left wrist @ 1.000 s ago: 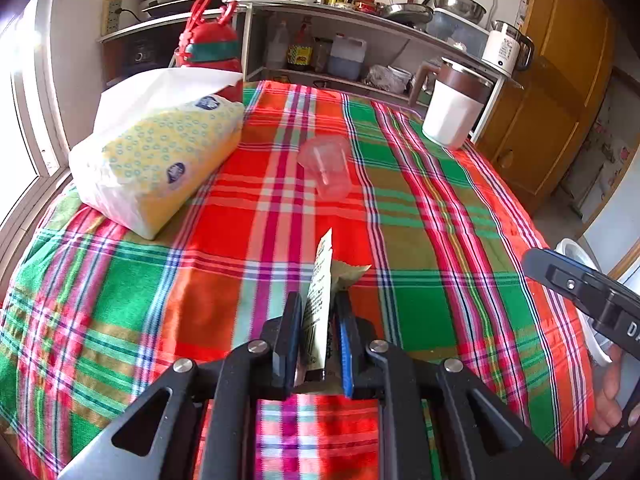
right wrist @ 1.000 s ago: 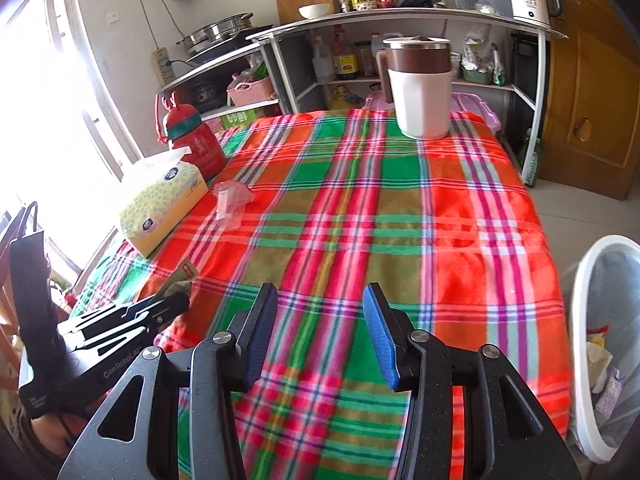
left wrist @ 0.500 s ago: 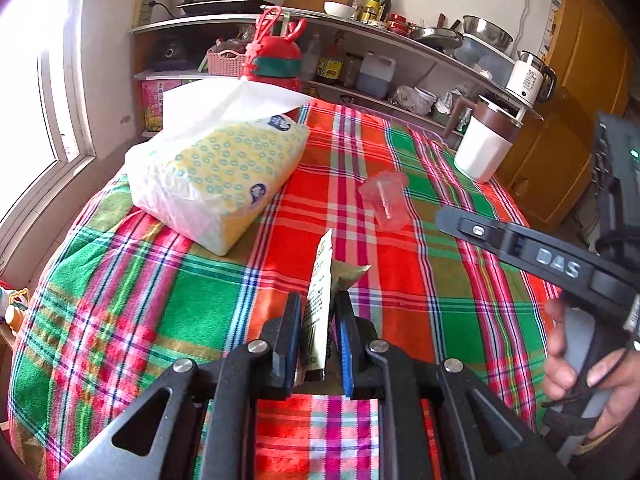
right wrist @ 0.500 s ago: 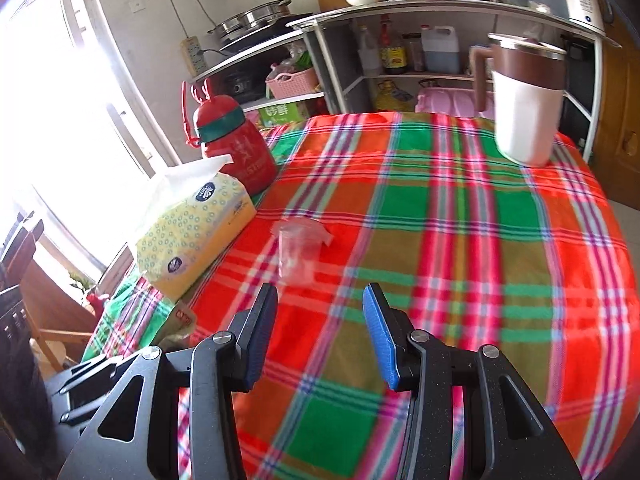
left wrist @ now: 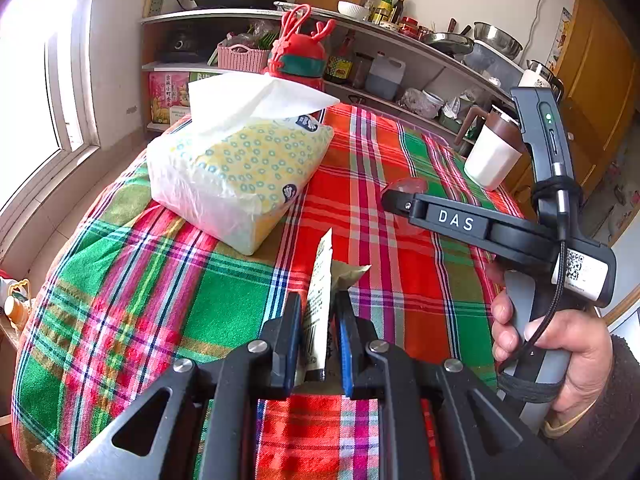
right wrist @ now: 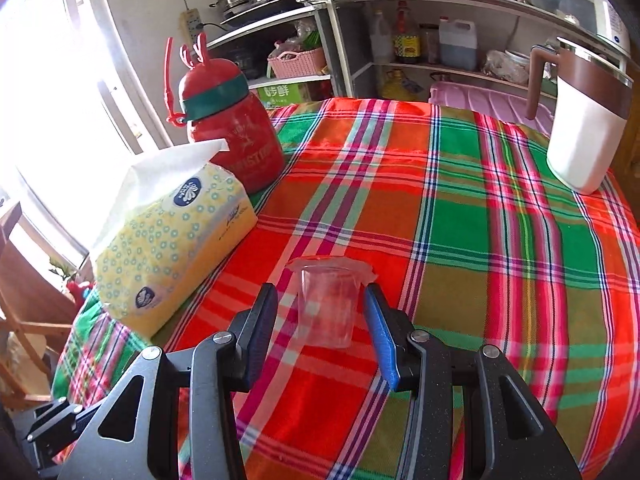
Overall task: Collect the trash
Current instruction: 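Grasp the clear plastic cup with the right tool while the left tool holds the receipt, then carry the receipt and plastic cup over the trash bin with both tools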
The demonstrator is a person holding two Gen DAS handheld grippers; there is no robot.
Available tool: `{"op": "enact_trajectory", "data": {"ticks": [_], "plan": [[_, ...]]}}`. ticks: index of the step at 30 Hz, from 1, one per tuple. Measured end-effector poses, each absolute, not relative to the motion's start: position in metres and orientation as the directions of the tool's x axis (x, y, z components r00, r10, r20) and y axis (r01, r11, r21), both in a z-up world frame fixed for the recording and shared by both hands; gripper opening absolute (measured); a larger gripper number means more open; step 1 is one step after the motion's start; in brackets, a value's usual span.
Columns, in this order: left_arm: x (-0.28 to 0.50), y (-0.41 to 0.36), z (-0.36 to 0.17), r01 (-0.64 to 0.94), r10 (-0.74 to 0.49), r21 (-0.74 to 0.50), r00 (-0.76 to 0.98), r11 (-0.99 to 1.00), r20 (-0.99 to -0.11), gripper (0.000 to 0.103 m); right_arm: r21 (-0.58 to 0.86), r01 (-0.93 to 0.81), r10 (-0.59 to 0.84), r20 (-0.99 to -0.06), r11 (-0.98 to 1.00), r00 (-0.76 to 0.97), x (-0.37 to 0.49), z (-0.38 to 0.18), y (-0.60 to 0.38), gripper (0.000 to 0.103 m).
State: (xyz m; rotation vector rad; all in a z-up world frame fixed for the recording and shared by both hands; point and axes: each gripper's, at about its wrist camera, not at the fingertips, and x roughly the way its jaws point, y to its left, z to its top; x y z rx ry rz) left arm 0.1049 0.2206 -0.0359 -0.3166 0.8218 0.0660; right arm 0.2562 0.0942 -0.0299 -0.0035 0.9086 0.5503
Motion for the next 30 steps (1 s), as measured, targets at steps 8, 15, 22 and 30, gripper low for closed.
{"op": "enact_trajectory", "data": {"ticks": [8,15,22,30], "plan": [[0.102,0.221,-0.033,-0.177,-0.071,-0.261,0.687,0.949,-0.723,0.018,0.209,-0.438,0.435,-0.738,0.874,0.516,0.248,-0.029,0.090,0.032],[0.095,0.215,-0.029,-0.165,-0.075,-0.260,0.694,0.952,-0.716,0.018,0.261,-0.440,0.479,-0.713,0.859,0.512,0.227,-0.018,0.073,0.032],[0.085,0.198,-0.014,-0.142,-0.067,-0.237,0.713,0.961,-0.698,0.018,0.287,-0.435,0.501,-0.682,0.854,0.533,0.199,0.000,0.050,0.032],[0.077,0.171,0.002,-0.098,-0.079,-0.221,0.733,0.970,-0.676,0.018,0.288,-0.422,0.499,-0.649,0.860,0.575,0.171,0.019,0.015,0.032]]}}
